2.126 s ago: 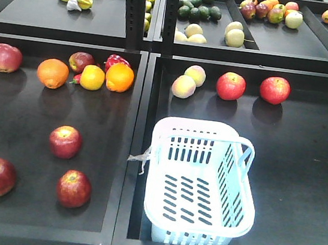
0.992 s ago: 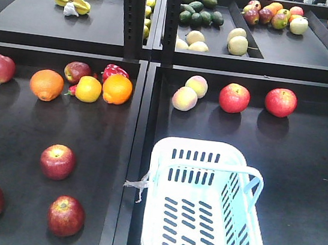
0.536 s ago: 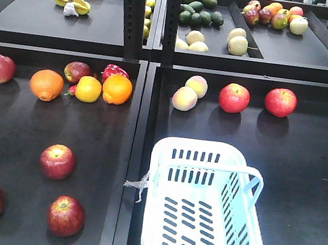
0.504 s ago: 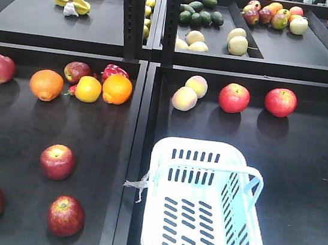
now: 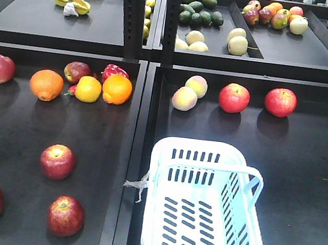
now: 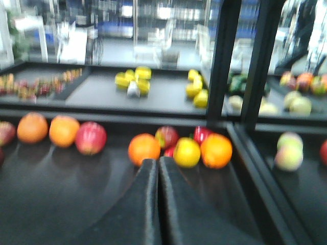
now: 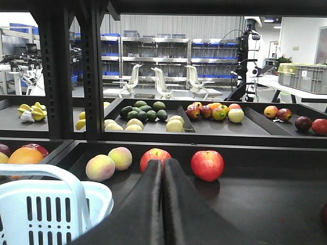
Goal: Pick three apples into basket with both arms
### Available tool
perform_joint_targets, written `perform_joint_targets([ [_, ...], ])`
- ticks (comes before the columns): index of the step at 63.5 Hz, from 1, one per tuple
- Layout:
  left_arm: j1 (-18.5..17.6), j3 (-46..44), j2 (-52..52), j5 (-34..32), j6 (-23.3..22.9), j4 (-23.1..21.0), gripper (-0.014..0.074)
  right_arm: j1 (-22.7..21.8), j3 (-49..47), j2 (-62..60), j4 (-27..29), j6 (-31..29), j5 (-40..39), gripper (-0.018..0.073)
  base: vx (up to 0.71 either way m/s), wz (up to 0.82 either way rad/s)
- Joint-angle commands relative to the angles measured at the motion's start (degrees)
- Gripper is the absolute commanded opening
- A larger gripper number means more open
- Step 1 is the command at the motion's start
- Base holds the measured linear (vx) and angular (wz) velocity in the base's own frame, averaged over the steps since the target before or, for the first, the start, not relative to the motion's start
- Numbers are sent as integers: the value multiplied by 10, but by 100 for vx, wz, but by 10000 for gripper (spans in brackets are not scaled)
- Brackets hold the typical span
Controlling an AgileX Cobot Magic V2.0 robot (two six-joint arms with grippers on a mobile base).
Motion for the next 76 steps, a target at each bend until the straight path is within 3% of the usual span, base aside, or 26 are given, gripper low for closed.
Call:
perform_joint_targets([
  [1,-1,-83,71,39,24,-5,-6,-1,7,0,-5,0,-43,-9,0,0],
  [8,-1,-145,128,106,74,-10,-6,-1,7,0,-5,0,-43,-9,0,0],
  [17,-1,-175,159,130,102,-40,-6,-1,7,0,-5,0,-43,-9,0,0],
  [36,-1,-174,158,135,107,-46,51,-1,7,0,-5,0,-43,-9,0,0],
  [44,-1,-174,158,142,107,-46,185,-1,7,0,-5,0,-43,-9,0,0],
  [59,-1,-174,158,145,107,-46,601,-1,7,0,-5,0,-43,-9,0,0],
  [67,-1,-174,162,94,114,-46,710,-1,7,0,-5,0,-43,-9,0,0],
  [73,-1,-174,179,65,172,-63,720,-1,7,0,-5,0,-43,-9,0,0],
  [76,-2,-174,193,66,234,-99,715,-1,7,0,-5,0,-43,-9,0,0],
])
